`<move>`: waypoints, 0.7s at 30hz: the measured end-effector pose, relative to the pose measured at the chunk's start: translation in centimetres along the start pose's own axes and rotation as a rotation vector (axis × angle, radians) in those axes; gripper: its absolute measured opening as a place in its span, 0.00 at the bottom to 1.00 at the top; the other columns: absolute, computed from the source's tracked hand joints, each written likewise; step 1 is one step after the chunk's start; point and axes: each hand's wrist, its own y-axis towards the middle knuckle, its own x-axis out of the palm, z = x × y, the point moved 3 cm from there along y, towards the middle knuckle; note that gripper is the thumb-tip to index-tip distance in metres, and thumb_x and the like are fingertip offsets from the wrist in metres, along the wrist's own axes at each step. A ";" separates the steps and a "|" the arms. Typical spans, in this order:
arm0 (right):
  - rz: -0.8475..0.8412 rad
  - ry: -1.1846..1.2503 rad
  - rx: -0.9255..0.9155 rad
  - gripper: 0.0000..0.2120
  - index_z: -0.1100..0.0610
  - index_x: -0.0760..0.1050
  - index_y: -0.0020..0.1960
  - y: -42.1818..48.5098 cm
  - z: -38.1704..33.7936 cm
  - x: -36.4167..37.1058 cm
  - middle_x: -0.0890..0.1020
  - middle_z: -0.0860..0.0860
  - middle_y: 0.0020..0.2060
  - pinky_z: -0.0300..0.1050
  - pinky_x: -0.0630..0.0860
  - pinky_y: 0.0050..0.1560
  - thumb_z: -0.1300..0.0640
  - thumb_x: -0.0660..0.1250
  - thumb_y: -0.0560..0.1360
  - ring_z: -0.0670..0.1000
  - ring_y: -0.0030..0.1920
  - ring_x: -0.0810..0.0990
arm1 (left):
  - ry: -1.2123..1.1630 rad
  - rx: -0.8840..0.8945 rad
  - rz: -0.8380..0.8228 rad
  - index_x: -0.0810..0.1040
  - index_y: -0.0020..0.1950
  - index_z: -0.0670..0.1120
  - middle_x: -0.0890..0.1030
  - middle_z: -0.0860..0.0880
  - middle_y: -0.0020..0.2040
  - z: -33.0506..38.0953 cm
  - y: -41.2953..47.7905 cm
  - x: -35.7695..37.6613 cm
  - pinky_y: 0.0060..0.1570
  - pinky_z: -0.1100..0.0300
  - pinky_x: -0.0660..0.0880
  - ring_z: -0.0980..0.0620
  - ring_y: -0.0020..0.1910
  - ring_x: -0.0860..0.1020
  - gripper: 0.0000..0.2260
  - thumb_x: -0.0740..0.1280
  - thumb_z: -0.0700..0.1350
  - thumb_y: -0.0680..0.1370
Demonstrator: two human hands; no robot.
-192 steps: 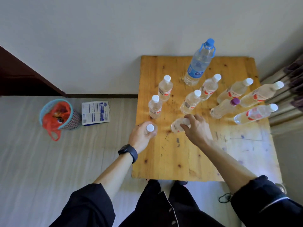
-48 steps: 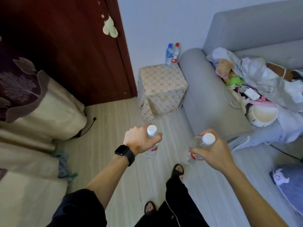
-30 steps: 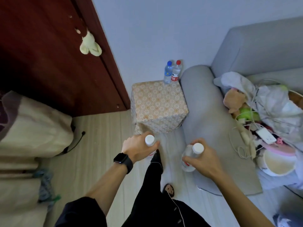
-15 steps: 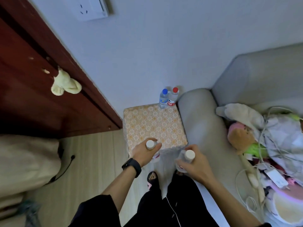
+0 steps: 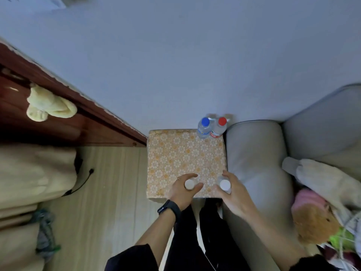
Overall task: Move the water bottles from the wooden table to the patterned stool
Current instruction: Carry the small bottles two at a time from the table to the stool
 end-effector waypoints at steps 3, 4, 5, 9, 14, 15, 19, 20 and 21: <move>0.012 -0.049 -0.046 0.31 0.53 0.65 0.75 3.1 0.9 -0.4 0.66 0.46 0.76 0.38 0.61 0.68 0.42 0.68 0.77 0.49 0.74 0.65 | 0.041 0.023 -0.010 0.75 0.63 0.62 0.73 0.58 0.67 0.1 2.6 1.4 0.56 0.60 0.69 0.53 0.67 0.72 0.18 0.69 0.62 0.75; 0.007 -0.078 -0.061 0.30 0.53 0.66 0.75 4.0 1.3 -0.4 0.65 0.46 0.76 0.39 0.60 0.70 0.42 0.67 0.77 0.48 0.75 0.64 | 0.053 0.015 -0.018 0.75 0.64 0.62 0.70 0.55 0.71 0.1 3.5 1.9 0.57 0.60 0.68 0.52 0.70 0.70 0.19 0.69 0.63 0.75; 0.005 -0.093 -0.068 0.30 0.52 0.67 0.75 4.7 1.6 -0.5 0.65 0.45 0.76 0.40 0.61 0.71 0.42 0.68 0.77 0.47 0.75 0.64 | 0.060 0.000 -0.028 0.74 0.66 0.62 0.67 0.54 0.75 -0.1 4.4 2.4 0.58 0.59 0.68 0.51 0.73 0.67 0.20 0.69 0.63 0.75; 0.028 -0.034 -0.057 0.30 0.49 0.68 0.74 6.3 3.1 0.1 0.63 0.39 0.76 0.41 0.64 0.71 0.44 0.71 0.75 0.45 0.75 0.65 | 0.055 -0.011 -0.037 0.71 0.68 0.65 0.59 0.56 0.79 -1.4 6.4 3.6 0.55 0.60 0.68 0.52 0.74 0.66 0.23 0.71 0.62 0.74; 0.069 -0.082 -0.078 0.29 0.48 0.67 0.75 7.7 3.4 1.4 0.62 0.36 0.74 0.33 0.65 0.65 0.44 0.70 0.76 0.46 0.71 0.71 | 0.044 0.013 0.017 0.69 0.69 0.68 0.61 0.60 0.78 -2.5 7.5 3.4 0.59 0.58 0.69 0.56 0.73 0.66 0.26 0.72 0.64 0.72; 0.074 -0.094 -0.072 0.30 0.48 0.66 0.75 7.9 3.5 1.5 0.63 0.38 0.75 0.35 0.66 0.65 0.44 0.70 0.76 0.47 0.70 0.72 | 0.045 0.021 0.016 0.68 0.69 0.69 0.61 0.60 0.77 -2.7 7.8 3.2 0.61 0.56 0.71 0.56 0.73 0.66 0.27 0.71 0.65 0.72; 0.116 -0.120 -0.065 0.39 0.47 0.58 0.78 7.5 3.8 1.6 0.69 0.46 0.73 0.45 0.71 0.66 0.42 0.72 0.74 0.48 0.71 0.68 | 0.045 0.048 0.056 0.65 0.71 0.66 0.62 0.55 0.77 -2.9 7.8 2.3 0.61 0.54 0.71 0.54 0.71 0.66 0.34 0.75 0.63 0.68; 0.152 -0.182 -0.103 0.38 0.48 0.61 0.77 7.3 3.8 1.5 0.70 0.48 0.71 0.44 0.72 0.63 0.42 0.73 0.72 0.50 0.69 0.68 | 0.048 0.063 0.074 0.67 0.70 0.63 0.62 0.54 0.76 -2.9 7.6 2.1 0.59 0.57 0.69 0.56 0.69 0.66 0.33 0.77 0.61 0.68; 0.197 -0.260 -0.140 0.37 0.49 0.65 0.75 6.9 3.8 1.3 0.71 0.50 0.67 0.43 0.73 0.59 0.42 0.75 0.71 0.51 0.66 0.69 | 0.052 0.084 0.086 0.69 0.68 0.61 0.63 0.55 0.75 -2.9 7.4 2.0 0.57 0.59 0.68 0.57 0.66 0.67 0.31 0.78 0.58 0.68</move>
